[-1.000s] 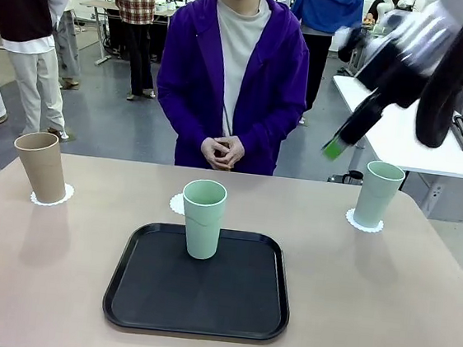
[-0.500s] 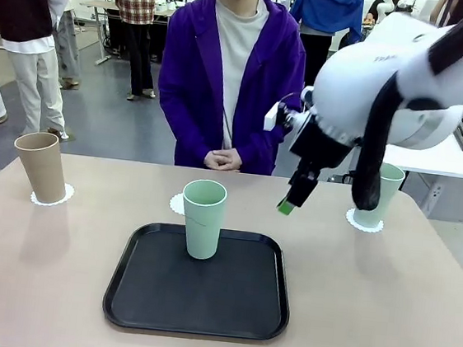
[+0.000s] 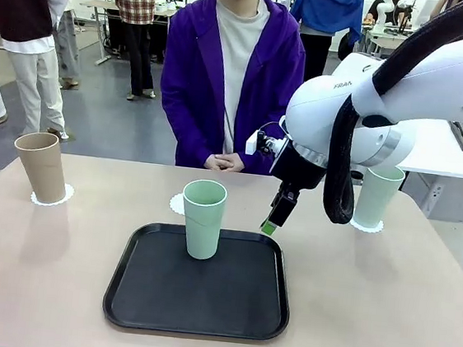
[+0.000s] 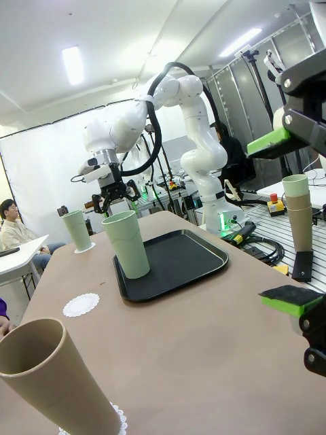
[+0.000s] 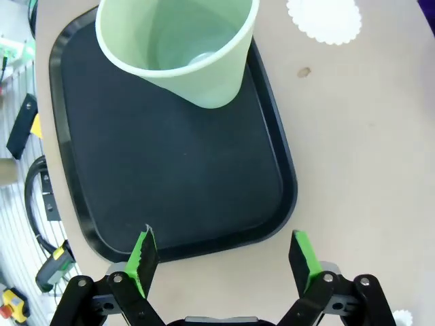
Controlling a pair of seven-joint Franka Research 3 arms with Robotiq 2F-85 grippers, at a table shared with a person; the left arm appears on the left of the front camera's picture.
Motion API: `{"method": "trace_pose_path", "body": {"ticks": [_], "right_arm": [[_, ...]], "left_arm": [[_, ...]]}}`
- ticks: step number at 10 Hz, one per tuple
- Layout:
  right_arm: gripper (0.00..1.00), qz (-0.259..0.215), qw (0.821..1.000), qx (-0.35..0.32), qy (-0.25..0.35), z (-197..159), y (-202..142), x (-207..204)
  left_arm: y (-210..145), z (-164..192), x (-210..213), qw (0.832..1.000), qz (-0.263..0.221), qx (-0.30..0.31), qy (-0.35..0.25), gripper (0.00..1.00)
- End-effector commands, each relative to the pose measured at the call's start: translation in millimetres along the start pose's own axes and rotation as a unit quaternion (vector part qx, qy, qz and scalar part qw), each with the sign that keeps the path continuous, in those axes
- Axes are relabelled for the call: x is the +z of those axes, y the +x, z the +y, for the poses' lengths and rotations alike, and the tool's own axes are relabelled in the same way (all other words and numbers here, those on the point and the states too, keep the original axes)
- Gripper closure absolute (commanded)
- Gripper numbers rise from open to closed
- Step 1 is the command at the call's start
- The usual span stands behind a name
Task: Place coasters on the table and set cups on them.
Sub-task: Take one Reusable plastic cup from the Flat Tray and place it on a coaster set by the human.
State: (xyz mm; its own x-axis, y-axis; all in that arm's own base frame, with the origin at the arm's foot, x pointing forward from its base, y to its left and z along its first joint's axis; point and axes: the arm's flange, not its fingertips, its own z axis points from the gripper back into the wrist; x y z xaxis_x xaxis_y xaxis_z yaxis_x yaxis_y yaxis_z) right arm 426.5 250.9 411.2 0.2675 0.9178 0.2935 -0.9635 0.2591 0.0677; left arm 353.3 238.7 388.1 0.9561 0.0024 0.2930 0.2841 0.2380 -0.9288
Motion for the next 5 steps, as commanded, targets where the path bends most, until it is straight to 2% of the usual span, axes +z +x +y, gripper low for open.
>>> {"method": "trace_pose_path", "body": {"ticks": [1, 5], "right_arm": [[0.0, 0.003, 1.0, 0.002, -0.01, 3.8, -1.8, 7.3], [0.0, -0.004, 1.0, 0.003, -0.007, 1.8, 1.4, 8.2]], "left_arm": [[-1.3, -2.2, 1.5, 1.0, -0.004, -0.002, -0.001, 0.0], [-1.3, -2.2, 1.5, 1.0, -0.004, -0.002, -0.001, 0.0]]}}
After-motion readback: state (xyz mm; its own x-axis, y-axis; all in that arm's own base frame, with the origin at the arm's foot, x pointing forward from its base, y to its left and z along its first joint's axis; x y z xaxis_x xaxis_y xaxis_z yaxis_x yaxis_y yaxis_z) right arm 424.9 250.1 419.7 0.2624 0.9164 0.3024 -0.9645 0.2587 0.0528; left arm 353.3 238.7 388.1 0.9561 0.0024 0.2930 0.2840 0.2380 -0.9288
